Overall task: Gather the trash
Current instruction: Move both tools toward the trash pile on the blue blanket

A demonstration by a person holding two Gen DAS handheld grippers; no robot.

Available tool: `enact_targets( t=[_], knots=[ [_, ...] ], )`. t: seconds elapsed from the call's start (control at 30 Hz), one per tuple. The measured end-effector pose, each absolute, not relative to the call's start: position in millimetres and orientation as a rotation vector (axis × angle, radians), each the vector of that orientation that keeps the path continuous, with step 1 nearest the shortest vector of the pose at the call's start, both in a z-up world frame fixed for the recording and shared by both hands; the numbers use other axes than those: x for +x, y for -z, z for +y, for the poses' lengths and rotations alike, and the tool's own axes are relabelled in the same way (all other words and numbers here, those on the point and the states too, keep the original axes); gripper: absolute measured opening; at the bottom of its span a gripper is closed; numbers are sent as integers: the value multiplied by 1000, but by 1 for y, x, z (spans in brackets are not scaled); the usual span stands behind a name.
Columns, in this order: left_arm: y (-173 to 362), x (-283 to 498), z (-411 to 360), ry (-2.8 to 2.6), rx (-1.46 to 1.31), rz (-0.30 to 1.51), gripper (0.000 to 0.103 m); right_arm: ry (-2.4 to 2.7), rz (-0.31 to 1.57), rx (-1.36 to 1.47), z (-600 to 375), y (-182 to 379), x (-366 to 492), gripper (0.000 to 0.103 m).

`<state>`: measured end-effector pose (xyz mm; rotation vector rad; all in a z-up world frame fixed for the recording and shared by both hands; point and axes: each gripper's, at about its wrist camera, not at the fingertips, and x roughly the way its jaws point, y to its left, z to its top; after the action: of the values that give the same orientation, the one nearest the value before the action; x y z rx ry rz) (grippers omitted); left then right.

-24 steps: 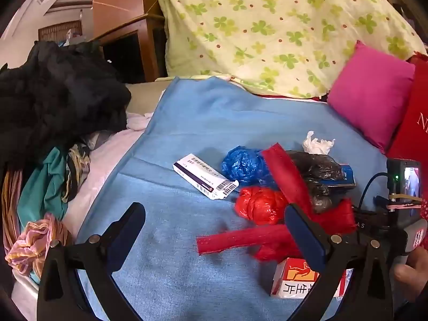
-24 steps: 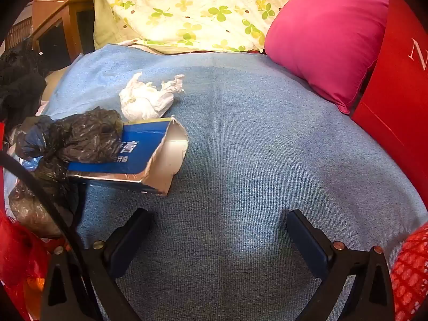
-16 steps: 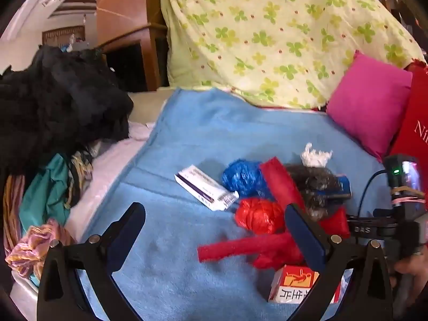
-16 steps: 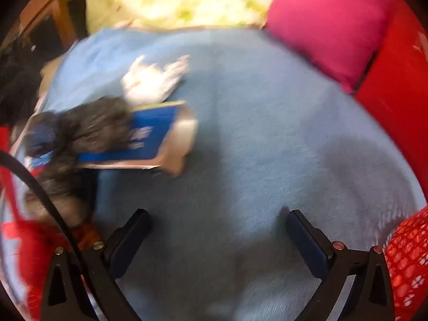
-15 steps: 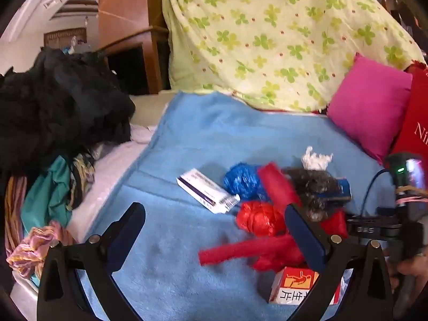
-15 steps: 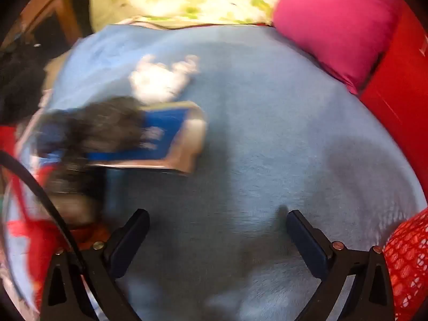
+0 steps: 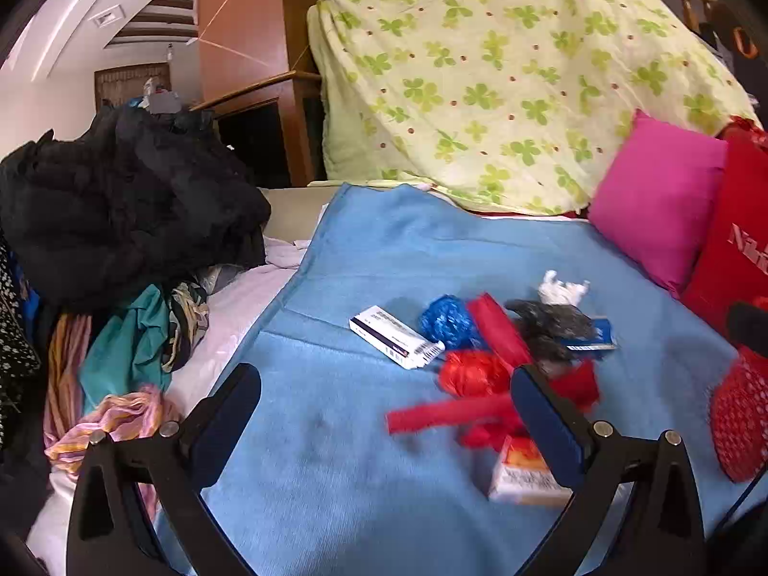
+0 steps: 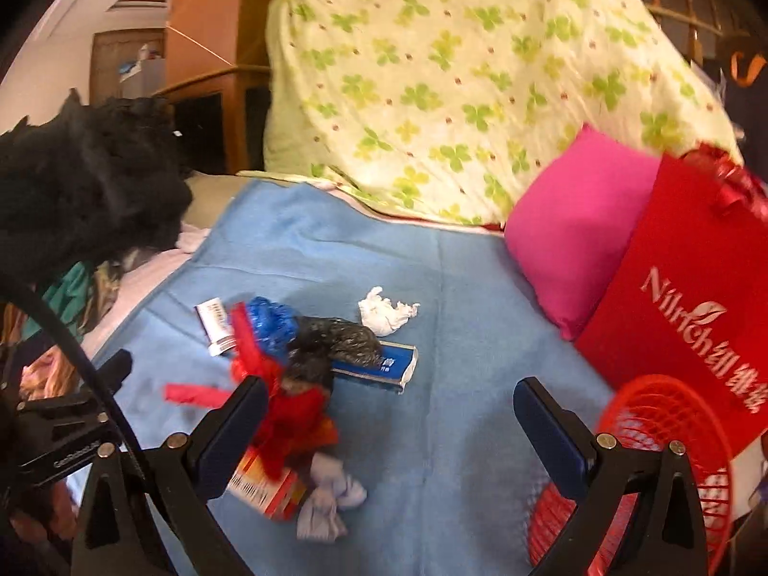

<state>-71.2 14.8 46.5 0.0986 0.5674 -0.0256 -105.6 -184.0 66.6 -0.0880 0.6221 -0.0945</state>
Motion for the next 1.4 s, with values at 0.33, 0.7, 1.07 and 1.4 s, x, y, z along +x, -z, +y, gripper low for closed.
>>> enact_targets(
  t=[0.33,0.7,1.07,1.4],
  knots=[
    [-89,-139,17,61,132,523,103,53,562,-80,-167,-104,-186,103],
    [-107,-176,15,84,165,484,103,46,540,-80,-167,-115,-230,103],
    [-100,-177,17,76,171,510,103,46,536,-72,-170,-114,-237,103],
    [-98,-176,15,79,175,510,103,50,521,-68,-170,-116,-238,103]
  ],
)
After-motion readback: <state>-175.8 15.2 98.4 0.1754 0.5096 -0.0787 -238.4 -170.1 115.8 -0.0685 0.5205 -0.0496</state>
